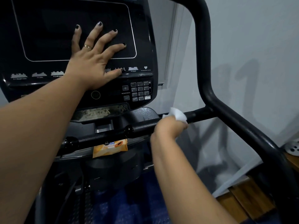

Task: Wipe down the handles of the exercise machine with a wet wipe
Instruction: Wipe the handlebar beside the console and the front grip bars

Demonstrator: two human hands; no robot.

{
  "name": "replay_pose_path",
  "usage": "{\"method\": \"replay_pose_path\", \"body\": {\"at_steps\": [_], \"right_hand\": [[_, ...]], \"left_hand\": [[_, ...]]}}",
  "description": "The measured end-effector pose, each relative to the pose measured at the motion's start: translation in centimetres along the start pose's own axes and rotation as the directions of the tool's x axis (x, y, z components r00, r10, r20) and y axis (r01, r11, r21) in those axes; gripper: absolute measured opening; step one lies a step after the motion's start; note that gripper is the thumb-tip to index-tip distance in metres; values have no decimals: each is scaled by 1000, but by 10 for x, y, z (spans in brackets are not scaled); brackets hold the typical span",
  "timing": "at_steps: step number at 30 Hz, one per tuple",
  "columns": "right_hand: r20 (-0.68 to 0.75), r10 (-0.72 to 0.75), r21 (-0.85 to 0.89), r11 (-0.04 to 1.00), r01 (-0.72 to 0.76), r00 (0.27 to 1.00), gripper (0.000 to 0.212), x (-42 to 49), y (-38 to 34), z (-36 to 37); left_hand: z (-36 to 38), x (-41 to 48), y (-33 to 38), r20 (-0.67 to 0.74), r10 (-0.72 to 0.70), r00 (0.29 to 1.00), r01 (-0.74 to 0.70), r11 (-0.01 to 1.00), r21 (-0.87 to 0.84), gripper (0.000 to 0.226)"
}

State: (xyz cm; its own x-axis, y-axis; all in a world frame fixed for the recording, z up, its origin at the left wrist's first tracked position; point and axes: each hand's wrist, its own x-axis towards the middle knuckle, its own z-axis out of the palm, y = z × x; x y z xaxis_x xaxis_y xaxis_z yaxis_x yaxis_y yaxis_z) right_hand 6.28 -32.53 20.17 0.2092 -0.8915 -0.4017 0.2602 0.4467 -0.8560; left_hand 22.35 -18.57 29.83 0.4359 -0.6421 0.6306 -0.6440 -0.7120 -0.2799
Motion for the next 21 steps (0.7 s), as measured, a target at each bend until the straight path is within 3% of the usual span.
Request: {"method": "replay_pose_path", "body": {"at_steps": [2, 6, 8, 13, 16, 19, 21], "right_hand": [[26, 94, 128, 987, -96, 995, 23, 15, -16, -1], [158, 325, 368, 857, -361, 932, 18, 40, -31, -4], [203, 373, 375, 825, -423, 906, 13, 48, -24, -3], [369, 450, 358, 738, -571, 813, 22, 21, 3, 5], [412, 514, 220, 745, -629, 753, 23, -14, 28, 7], [533, 449, -101, 876, -472, 717, 35, -34, 54, 1], [564, 447, -188, 888, -419, 694, 38, -36, 59, -5]], "left_hand": [[0, 0, 1, 4, 1, 1000, -1, 1000, -3, 71], [-1, 0, 0, 6, 2, 1000, -2, 1000, 1, 70], [0, 0, 0, 9, 0, 1000, 0, 1000, 6, 70], [0, 1, 0, 14, 0, 1000, 0, 1000, 13, 70], [0, 0, 1, 12, 2, 1000, -2, 1000, 14, 70], [-1, 0, 1, 12, 2, 1000, -2, 1000, 9, 70], [-2, 0, 0, 11, 0, 1000, 0, 1000, 7, 70]]}}
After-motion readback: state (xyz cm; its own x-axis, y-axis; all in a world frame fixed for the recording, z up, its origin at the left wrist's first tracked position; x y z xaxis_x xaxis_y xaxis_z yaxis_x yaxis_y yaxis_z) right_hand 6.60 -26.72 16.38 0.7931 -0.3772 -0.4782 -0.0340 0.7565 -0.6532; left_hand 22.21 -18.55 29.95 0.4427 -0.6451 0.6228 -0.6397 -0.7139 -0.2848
